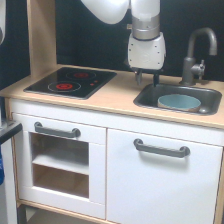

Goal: Place the pot in the sink

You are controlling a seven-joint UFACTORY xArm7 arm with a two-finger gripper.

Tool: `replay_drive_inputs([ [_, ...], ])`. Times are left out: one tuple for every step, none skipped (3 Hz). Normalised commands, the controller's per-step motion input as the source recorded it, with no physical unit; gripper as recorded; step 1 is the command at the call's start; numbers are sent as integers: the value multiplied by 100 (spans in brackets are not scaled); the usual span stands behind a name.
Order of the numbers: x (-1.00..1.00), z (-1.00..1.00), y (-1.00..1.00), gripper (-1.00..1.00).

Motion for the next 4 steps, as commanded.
replay_drive_inputs([
  [-32,57,-8,100],
  [-34,55,-6,100],
  [-36,53,-5,100],
  [-36,48,-5,100],
])
